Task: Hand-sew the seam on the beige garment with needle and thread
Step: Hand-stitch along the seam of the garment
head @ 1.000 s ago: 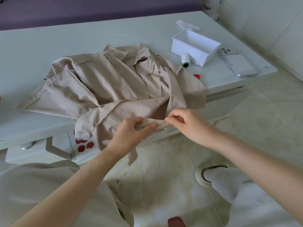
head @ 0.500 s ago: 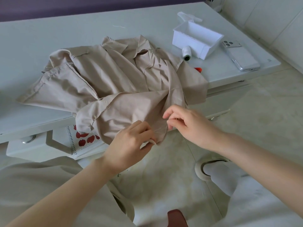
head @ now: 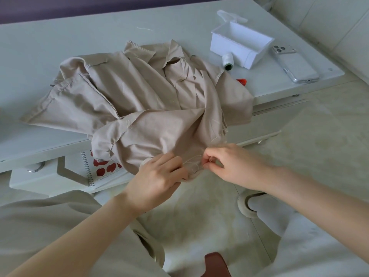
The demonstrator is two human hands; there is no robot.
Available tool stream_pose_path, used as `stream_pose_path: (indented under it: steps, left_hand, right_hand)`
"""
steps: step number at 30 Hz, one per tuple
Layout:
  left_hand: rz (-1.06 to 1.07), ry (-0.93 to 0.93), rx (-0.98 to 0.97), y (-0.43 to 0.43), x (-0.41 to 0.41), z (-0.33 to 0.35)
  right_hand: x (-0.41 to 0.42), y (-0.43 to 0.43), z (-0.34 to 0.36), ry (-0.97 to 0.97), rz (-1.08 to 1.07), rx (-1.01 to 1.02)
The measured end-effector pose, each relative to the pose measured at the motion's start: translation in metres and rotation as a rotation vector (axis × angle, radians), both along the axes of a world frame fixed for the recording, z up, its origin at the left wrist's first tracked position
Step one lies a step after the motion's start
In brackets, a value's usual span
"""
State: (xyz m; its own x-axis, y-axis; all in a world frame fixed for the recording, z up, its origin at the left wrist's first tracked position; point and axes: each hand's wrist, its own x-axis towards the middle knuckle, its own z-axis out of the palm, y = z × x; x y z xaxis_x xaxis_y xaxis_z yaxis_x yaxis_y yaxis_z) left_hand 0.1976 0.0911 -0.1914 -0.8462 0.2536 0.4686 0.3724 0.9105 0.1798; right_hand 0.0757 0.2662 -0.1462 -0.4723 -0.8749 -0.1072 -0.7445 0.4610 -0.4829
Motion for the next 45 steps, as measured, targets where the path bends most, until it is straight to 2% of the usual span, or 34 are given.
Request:
stream_pose_path:
  steps: [7, 13, 19, 30, 45]
  left_hand:
    - [0.053, -0.073, 0.067, 0.001, 0.000, -0.002]
    - [-0.003, -0.026, -0.018, 0.001, 0.002, -0.002]
    - [-0.065, -0.025, -0.038, -0.001, 0.003, -0.002]
    - [-0.081, -0.011, -0.066, -0.001, 0.005, -0.002]
    - [-0.050, -0.011, -0.056, -0.003, 0.005, -0.003]
  right_hand:
    - [0.002, 0.000, -0.001, 0.044, 0.066, 0.024]
    - [0.004, 0.000, 0.001, 0.062, 0.115, 0.059]
    - [0.008, -0.002, 0.005, 0.060, 0.044, -0.065]
    - [0.011, -0.005, 0.002, 0.071, 0.025, -0.160]
    - [0.014, -0.020, 0.002, 0.063, 0.173, -0.038]
